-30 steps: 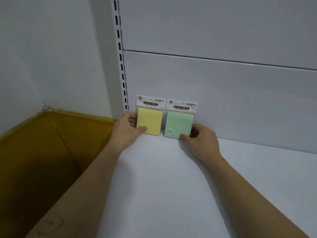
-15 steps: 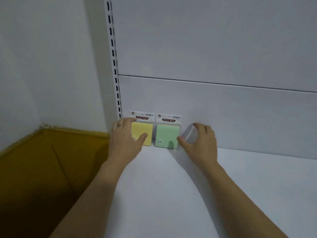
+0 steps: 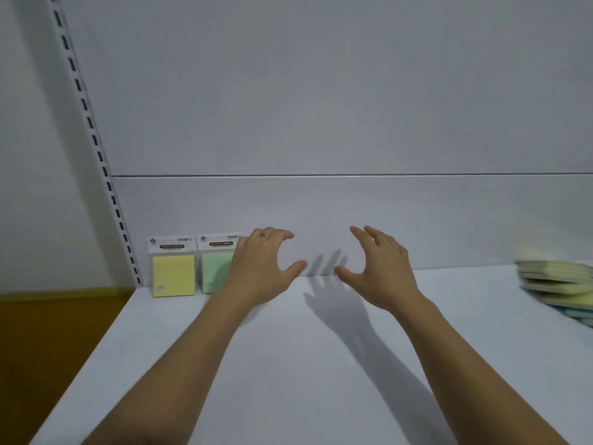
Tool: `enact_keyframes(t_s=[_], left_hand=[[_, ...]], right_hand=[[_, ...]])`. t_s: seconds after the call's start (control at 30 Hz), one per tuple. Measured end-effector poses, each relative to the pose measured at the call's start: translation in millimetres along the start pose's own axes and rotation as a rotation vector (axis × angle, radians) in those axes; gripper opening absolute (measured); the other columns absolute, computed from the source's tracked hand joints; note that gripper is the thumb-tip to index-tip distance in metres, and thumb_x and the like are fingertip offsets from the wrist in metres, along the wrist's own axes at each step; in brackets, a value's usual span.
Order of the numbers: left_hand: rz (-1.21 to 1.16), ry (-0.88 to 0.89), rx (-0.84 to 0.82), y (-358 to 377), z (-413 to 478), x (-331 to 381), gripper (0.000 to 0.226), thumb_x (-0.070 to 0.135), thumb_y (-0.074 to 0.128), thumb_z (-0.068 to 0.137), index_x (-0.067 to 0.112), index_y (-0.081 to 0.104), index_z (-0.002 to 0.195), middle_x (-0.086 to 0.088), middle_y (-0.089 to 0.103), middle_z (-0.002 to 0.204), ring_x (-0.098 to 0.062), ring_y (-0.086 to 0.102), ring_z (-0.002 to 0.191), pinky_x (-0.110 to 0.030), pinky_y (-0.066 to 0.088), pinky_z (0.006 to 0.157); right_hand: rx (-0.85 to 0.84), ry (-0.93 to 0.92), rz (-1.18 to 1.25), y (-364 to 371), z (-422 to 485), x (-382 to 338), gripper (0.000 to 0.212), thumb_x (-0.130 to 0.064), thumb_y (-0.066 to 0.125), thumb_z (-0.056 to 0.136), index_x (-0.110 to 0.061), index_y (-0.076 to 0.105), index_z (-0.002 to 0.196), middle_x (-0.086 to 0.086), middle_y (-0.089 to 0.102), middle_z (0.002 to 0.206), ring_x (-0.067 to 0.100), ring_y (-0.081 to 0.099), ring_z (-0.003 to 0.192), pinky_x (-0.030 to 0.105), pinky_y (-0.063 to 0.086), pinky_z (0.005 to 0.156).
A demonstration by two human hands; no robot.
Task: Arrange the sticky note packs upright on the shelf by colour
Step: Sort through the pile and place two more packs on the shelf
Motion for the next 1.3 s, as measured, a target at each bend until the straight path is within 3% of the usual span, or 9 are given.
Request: enact_keyframes(t_s=[0.2, 0.57, 0.77, 0.93, 1.07, 1.17, 1.3], left_hand=[[0.012, 0.09, -0.15, 50, 22, 86, 0.059, 0.058, 0.053, 0.083, 0.029, 0.044, 0.134, 0.009, 0.047, 0.138, -0.013, 0.034, 0.13, -0.032, 0.022, 0.105], [-0.091, 0.274, -0.311, 148, 60, 261, 0.056, 0.053, 0.053, 0.086, 0.03, 0.041, 0.136, 0.009, 0.043, 0.141, -0.013, 0.03, 0.133, -0.033, 0.022, 0.108], [-0.16, 0.324, -0.394, 202, 78, 344, 0.053, 0.051, 0.053, 0.087, 0.029, 0.043, 0.134, 0.008, 0.045, 0.139, -0.015, 0.033, 0.131, -0.034, 0.026, 0.105], [-0.21, 0.329, -0.491, 238, 84, 399, 0.055, 0.05, 0.057, 0.085, 0.029, 0.043, 0.135, 0.005, 0.046, 0.137, -0.018, 0.04, 0.127, -0.036, 0.035, 0.103], [-0.146, 0.397, -0.433, 261, 79, 427, 0.053, 0.061, 0.051, 0.081, 0.035, 0.052, 0.128, 0.004, 0.051, 0.128, -0.019, 0.042, 0.119, -0.037, 0.037, 0.099], [-0.09, 0.485, -0.36, 267, 71, 445, 0.075, 0.077, 0.029, 0.067, 0.037, 0.056, 0.124, 0.01, 0.051, 0.122, -0.017, 0.04, 0.117, -0.034, 0.034, 0.094], [0.0, 0.543, -0.352, 276, 64, 462, 0.065, 0.073, 0.04, 0.073, 0.035, 0.054, 0.125, 0.011, 0.051, 0.124, -0.016, 0.039, 0.117, -0.034, 0.027, 0.093]], right_hand=[[0.01, 0.117, -0.049, -44, -15, 89, 0.078, -0.059, 0.056, 0.083, -0.03, 0.023, 0.148, 0.002, 0.023, 0.156, 0.02, 0.018, 0.144, 0.042, 0.014, 0.118], [0.031, 0.376, -0.14, -120, -60, 275, 0.068, -0.054, 0.055, 0.085, -0.03, 0.032, 0.145, 0.0, 0.027, 0.154, 0.02, 0.022, 0.142, 0.043, 0.015, 0.117], [0.101, 0.534, -0.184, -161, -92, 360, 0.055, -0.048, 0.056, 0.086, -0.028, 0.046, 0.136, 0.001, 0.047, 0.14, 0.024, 0.041, 0.129, 0.039, 0.029, 0.103], [-0.022, 0.646, -0.169, -176, -113, 406, 0.063, -0.055, 0.059, 0.082, -0.027, 0.045, 0.137, 0.005, 0.045, 0.14, 0.027, 0.041, 0.127, 0.04, 0.032, 0.102], [0.021, 0.691, -0.165, -184, -126, 428, 0.062, -0.055, 0.059, 0.082, -0.026, 0.046, 0.135, 0.006, 0.047, 0.136, 0.027, 0.043, 0.124, 0.039, 0.034, 0.1], [-0.008, 0.718, -0.189, -184, -134, 440, 0.061, -0.055, 0.058, 0.083, -0.027, 0.046, 0.135, 0.006, 0.048, 0.134, 0.027, 0.042, 0.124, 0.039, 0.034, 0.1], [0.0, 0.735, -0.2, -186, -141, 448, 0.056, -0.053, 0.057, 0.084, -0.027, 0.049, 0.133, 0.005, 0.049, 0.133, 0.027, 0.043, 0.123, 0.039, 0.034, 0.101]])
Point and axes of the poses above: each hand's wrist, its own z-axis towards the middle knuckle, its own y-axis out of the palm, x = y × z, the point moved 3 cm from there along z, towards the middle knuckle
